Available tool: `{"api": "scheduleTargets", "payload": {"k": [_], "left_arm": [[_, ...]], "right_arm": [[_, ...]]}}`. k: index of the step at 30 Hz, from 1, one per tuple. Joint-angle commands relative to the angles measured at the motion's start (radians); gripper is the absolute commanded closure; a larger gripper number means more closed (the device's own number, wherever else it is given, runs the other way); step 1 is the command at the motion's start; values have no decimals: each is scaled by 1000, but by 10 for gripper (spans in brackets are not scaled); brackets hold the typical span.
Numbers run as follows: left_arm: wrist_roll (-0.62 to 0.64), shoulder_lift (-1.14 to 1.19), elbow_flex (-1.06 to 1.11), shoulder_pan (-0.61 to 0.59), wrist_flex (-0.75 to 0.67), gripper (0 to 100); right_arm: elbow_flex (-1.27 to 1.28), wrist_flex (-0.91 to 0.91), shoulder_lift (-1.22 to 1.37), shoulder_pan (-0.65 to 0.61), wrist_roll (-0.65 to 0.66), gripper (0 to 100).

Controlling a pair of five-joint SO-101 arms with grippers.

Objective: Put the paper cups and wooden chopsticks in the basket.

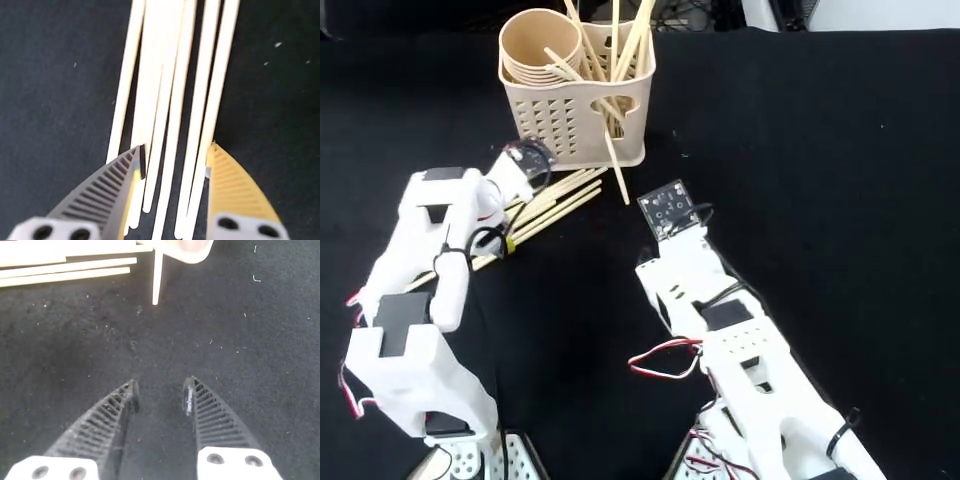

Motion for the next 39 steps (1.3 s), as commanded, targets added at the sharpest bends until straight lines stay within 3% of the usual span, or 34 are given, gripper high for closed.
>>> {"api": "scheduleTargets", "payload": {"k": [1, 10, 17, 29, 37, 39], "left_arm": [[-9, -57, -24, -50, -20, 772], [-46, 32, -25, -53, -227, 725], [-41, 232, -203, -84, -232, 724], [-110, 509, -553, -93, 109, 731], [-149, 534, -631, -85, 235, 965], [-149, 534, -631, -85, 236, 965]], "right_arm": [[-4, -14, -21, -11, -8, 835], [-4, -14, -21, -11, -8, 835], [-4, -14, -21, -11, -8, 835], [-4, -14, -21, -11, -8, 835], [-4, -14, -24, -11, -8, 835], [-5, -14, -24, -11, -8, 835]]}}
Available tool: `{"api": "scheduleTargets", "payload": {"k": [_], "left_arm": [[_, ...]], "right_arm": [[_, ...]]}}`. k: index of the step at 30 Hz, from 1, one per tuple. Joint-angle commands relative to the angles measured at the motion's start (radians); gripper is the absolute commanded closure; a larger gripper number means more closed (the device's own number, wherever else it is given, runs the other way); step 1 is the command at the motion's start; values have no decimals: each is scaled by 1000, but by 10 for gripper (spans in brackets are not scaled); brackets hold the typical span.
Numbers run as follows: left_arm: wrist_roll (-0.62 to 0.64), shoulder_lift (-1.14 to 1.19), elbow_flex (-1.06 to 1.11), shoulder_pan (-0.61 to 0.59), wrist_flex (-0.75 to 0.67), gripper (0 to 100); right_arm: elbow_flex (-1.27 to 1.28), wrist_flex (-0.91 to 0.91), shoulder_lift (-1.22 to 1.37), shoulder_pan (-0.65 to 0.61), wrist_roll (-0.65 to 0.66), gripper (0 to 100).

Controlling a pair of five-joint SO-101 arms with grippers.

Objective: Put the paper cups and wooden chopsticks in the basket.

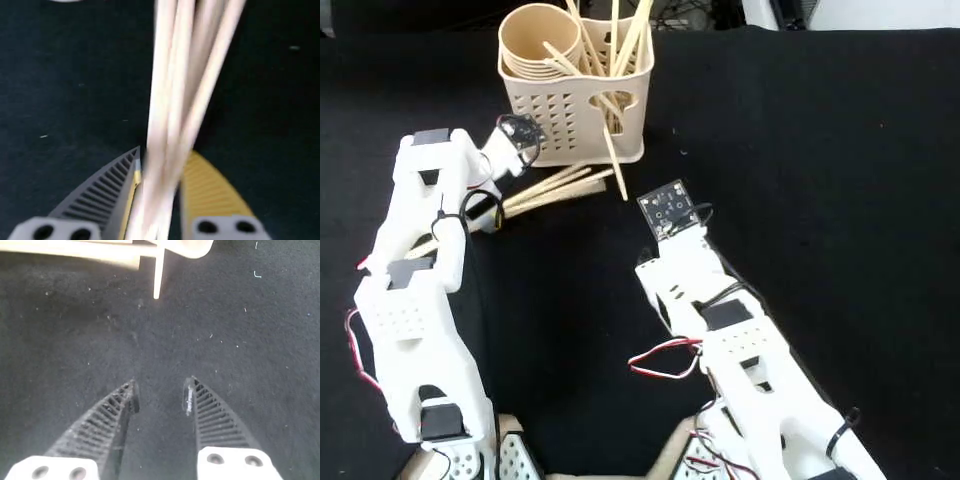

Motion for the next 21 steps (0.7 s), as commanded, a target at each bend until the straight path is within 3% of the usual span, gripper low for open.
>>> {"api": "scheduleTargets", "payload": {"k": [1, 13, 21], "left_arm": [[-18, 29, -51, -18, -23, 960], [3, -41, -97, -16, 127, 970], [2, -226, 22, 28, 207, 970]], "right_arm": [[-5, -14, -24, -11, -8, 835], [-5, -14, -24, -11, -8, 835], [-5, -14, -24, -11, -8, 835]]}}
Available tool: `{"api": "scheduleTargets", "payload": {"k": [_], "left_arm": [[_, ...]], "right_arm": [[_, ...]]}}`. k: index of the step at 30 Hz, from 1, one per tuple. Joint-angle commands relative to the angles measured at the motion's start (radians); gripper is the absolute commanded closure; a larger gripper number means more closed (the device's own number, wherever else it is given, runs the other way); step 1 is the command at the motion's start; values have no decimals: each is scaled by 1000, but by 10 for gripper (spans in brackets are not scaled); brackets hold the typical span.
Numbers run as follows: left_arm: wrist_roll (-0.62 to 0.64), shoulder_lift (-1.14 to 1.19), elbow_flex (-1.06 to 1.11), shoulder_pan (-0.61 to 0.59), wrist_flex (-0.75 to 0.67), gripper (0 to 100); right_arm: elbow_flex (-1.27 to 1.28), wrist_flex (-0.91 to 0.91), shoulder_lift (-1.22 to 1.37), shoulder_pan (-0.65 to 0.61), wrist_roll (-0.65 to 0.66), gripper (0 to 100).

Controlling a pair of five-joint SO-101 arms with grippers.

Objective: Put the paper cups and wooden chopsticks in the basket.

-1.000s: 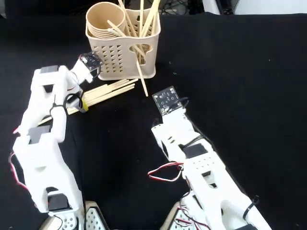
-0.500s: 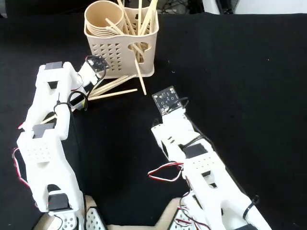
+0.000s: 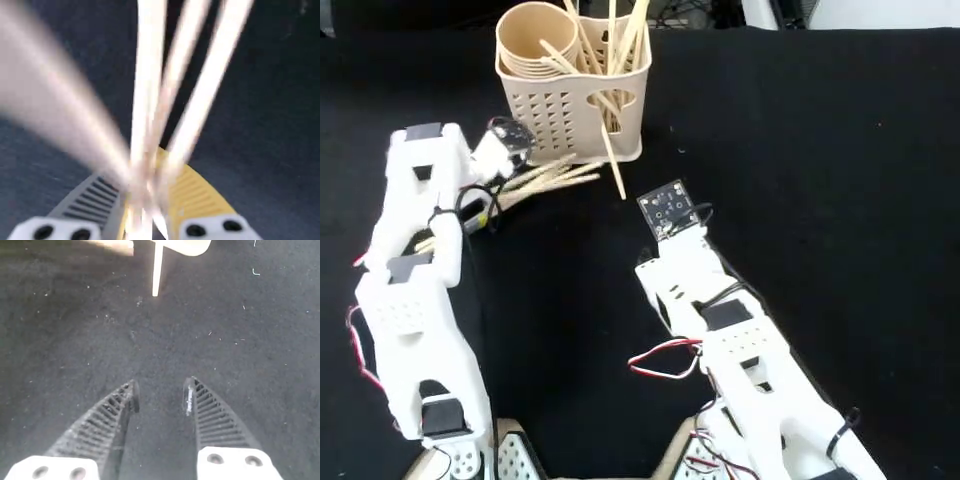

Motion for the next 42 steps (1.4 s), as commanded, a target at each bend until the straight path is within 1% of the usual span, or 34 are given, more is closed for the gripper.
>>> {"api": "scheduleTargets", "payload": {"k": [1, 7, 13, 17, 20, 25, 27, 30, 32, 38, 42], "left_arm": [[3, -130, 70, 36, 23, 970], [5, -278, 248, 76, 17, 970], [5, -356, 452, 81, -104, 969], [11, -468, 561, 88, -144, 969], [32, -554, 653, 101, -229, 969], [-3, -600, 805, 133, -333, 966], [-3, -600, 812, 133, -353, 945], [-2, -605, 812, 116, -381, 853], [-6, -605, 809, 105, -393, 820], [-3, -606, 788, 111, -381, 820], [-9, -597, 791, 159, -316, 820]], "right_arm": [[-5, -14, -24, -12, -8, 835], [-5, -14, -24, -12, -8, 835], [-5, -14, -24, -12, -8, 835], [-5, -14, -24, -12, -8, 835], [-5, -14, -24, -12, -8, 835], [-5, -14, -24, -12, -8, 835], [-5, -14, -24, -12, -8, 835], [-5, -14, -22, -12, -8, 835], [-5, -14, -22, -12, -8, 835], [-5, -14, -22, -12, -8, 835], [-5, -14, -22, -12, -8, 835]]}}
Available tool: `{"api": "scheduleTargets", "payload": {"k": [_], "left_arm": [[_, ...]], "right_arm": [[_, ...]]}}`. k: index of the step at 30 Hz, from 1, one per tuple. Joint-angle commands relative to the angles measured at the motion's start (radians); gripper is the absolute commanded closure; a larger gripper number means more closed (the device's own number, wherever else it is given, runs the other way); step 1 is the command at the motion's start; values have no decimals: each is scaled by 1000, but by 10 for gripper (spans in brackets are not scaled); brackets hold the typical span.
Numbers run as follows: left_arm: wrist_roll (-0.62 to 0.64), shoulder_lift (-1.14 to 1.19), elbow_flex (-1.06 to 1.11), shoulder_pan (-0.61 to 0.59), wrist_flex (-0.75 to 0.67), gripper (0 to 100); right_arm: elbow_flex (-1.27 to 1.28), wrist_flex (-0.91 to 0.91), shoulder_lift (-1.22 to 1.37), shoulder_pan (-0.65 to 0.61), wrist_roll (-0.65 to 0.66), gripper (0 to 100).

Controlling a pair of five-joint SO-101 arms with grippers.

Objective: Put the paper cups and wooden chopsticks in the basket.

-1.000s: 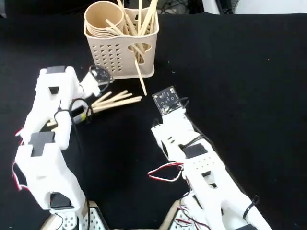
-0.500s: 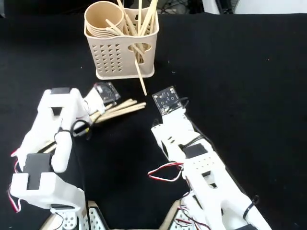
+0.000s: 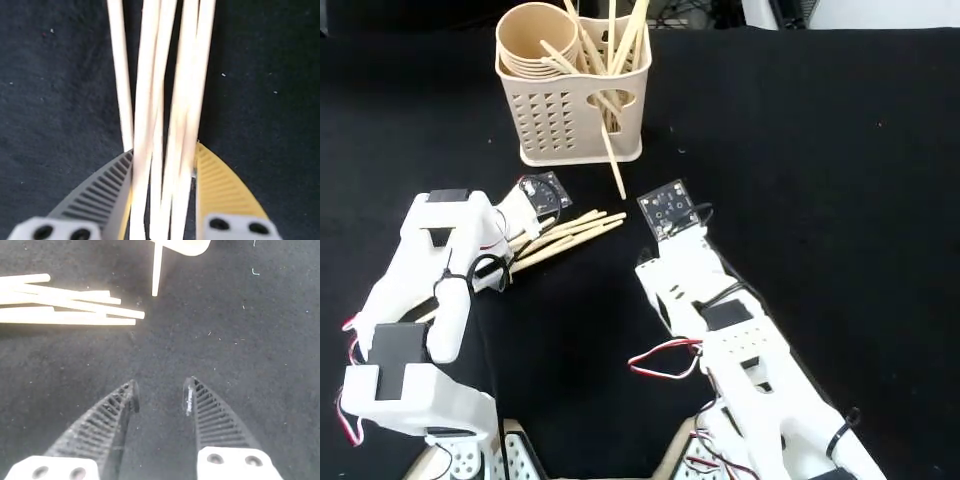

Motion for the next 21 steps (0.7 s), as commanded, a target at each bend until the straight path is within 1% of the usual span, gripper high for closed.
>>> {"api": "scheduleTargets", "payload": {"k": [1, 3, 6, 9, 14, 17, 19, 21], "left_arm": [[-9, -34, -21, 53, 49, 820], [-5, -34, -18, 62, 40, 820], [-3, -32, -10, 61, -15, 818], [-3, -15, -2, 61, -31, 818], [-3, 86, -13, 59, -66, 819], [-3, 137, -33, 59, -61, 821], [-3, 140, -50, 58, -40, 863], [-2, 138, -59, 58, -26, 947]], "right_arm": [[-5, -14, -22, -12, -8, 835], [-5, -14, -22, -12, -8, 835], [-5, -14, -22, -12, -8, 835], [-5, -14, -22, -12, -8, 835], [-5, -14, -22, -12, -8, 835], [-5, -14, -22, -12, -8, 835], [-5, -14, -22, -12, -8, 835], [-5, -14, -22, -12, -8, 835]]}}
